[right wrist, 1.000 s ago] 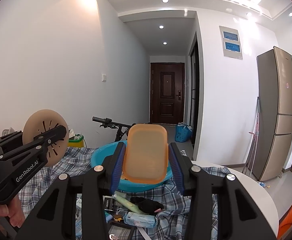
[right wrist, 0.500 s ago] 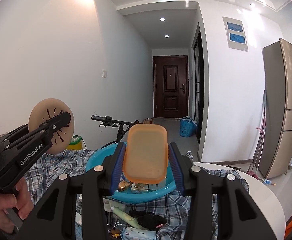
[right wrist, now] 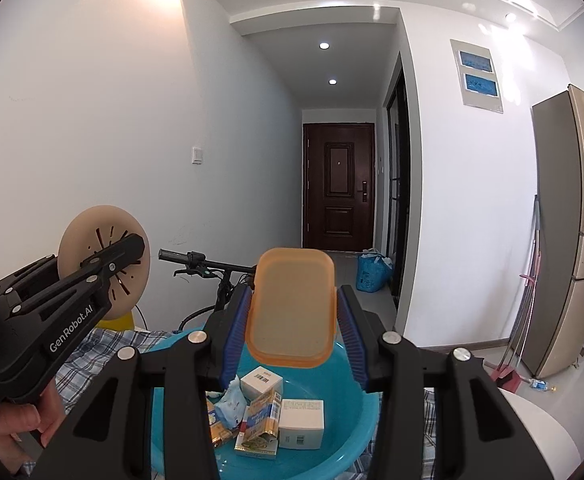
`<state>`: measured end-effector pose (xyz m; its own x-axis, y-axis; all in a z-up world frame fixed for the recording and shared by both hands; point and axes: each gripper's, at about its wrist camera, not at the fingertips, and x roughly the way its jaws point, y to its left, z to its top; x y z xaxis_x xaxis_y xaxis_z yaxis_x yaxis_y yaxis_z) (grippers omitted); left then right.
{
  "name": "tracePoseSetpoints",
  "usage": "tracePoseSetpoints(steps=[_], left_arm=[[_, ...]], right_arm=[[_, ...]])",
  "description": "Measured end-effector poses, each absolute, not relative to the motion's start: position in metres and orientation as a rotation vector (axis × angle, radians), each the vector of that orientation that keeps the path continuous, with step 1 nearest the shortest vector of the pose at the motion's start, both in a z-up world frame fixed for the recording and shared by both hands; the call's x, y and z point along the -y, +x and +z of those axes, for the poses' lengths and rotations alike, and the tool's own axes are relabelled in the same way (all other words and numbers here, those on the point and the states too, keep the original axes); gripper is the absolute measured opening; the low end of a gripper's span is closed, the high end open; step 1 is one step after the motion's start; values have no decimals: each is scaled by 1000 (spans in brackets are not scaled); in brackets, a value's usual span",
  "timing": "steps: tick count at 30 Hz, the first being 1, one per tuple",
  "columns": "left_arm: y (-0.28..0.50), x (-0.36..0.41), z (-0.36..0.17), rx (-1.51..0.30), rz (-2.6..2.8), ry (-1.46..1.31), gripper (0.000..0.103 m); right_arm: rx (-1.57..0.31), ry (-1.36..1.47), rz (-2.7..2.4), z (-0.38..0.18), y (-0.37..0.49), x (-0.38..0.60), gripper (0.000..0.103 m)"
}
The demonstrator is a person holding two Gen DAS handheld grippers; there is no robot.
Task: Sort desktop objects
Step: 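Lift the orange soap box with the right tool while the left carries the disc toward the basin, then lower both held items into the turquoise basin and open both grippers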
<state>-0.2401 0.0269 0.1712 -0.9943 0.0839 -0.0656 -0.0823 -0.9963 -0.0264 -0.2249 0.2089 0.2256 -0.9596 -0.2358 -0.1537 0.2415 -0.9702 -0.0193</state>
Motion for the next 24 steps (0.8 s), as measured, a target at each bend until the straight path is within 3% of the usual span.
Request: tracePoseSetpoints(steps=[10,19,24], left_arm=[[-316,-22,177,60,3069,-124,17],[-327,-20,161,96,3048,-135,17],[-344,-21,150,40,3078,-283,17]], right_arm=[[-101,143,-2901,234,-272,-193,42],[-52,124,-2880,241,-295,-191,42],[-59,198,-2875,233,-306,-190,42]])
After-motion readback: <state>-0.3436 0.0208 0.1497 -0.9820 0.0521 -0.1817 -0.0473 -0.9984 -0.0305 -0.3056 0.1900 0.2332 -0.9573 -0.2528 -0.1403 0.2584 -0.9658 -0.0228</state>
